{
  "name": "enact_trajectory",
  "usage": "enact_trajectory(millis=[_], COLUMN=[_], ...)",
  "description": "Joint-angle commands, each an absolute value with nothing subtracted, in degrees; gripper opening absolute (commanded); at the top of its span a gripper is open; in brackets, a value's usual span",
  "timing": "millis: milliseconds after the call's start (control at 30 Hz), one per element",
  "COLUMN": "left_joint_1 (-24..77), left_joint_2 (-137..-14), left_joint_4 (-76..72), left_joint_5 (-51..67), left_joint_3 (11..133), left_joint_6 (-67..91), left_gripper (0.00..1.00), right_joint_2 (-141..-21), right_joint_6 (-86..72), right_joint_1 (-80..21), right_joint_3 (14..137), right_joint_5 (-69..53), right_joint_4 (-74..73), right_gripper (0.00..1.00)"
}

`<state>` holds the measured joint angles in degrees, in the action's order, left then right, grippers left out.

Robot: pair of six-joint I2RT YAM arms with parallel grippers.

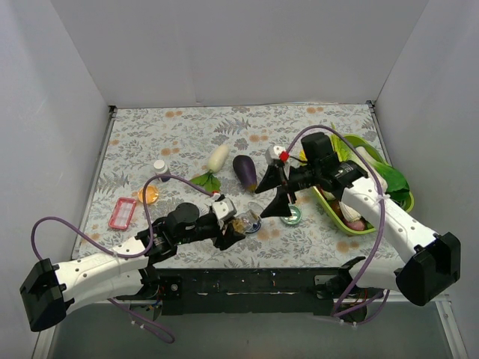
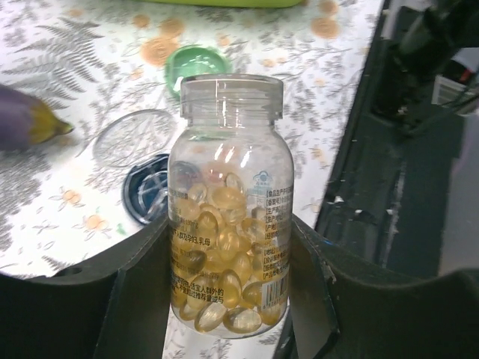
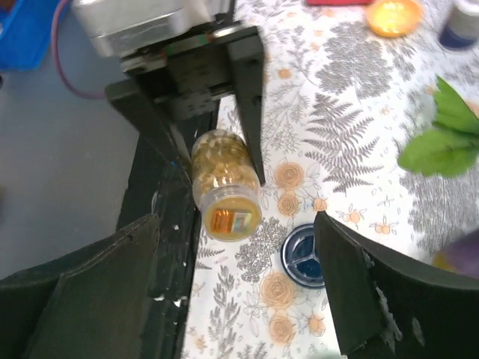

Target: Sort the pills into containers

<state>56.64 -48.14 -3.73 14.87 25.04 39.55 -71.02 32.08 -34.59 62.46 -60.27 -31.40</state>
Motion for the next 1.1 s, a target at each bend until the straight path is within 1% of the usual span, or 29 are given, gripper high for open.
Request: enact_trajectory(millis=[0, 133, 300, 567, 800, 1067], left_joint_1=[56.69, 56.69, 56.69, 56.69, 56.69, 56.69], left_joint_2=[-47.11, -49.04, -51.85, -51.77, -52.47, -52.47], left_joint_4=[-5.79, -7.21, -9.05, -12.04, -14.59, -13.54], left_joint_5=[7.21, 6.77, 7.47, 5.28, 4.92, 5.98], left_joint_3=[24.78, 26.36, 27.16, 26.28, 25.84, 26.02], left_joint_6=[36.21, 35.16, 35.33, 35.77, 36.39, 36.21], left_gripper=[0.00, 0.00, 0.00, 0.00, 0.00, 0.00], right_joint_2=[-70.66, -72.59, -74.27, -74.53, -75.06, -74.44], right_joint_6=[-4.79, -13.88, -18.89, -21.09, -22.85, -24.34], right_joint_1=[-29.79, -30.85, -32.25, -34.80, -35.24, -35.16], right_joint_3=[58.73, 58.09, 57.04, 52.39, 52.03, 52.82], right_joint_5=[-61.47, -51.45, -47.03, -47.81, -50.71, -51.76], right_joint_4=[-13.02, -13.88, -14.86, -11.70, -9.32, -7.82], right_gripper=[0.92, 0.90, 0.90, 0.84, 0.72, 0.74])
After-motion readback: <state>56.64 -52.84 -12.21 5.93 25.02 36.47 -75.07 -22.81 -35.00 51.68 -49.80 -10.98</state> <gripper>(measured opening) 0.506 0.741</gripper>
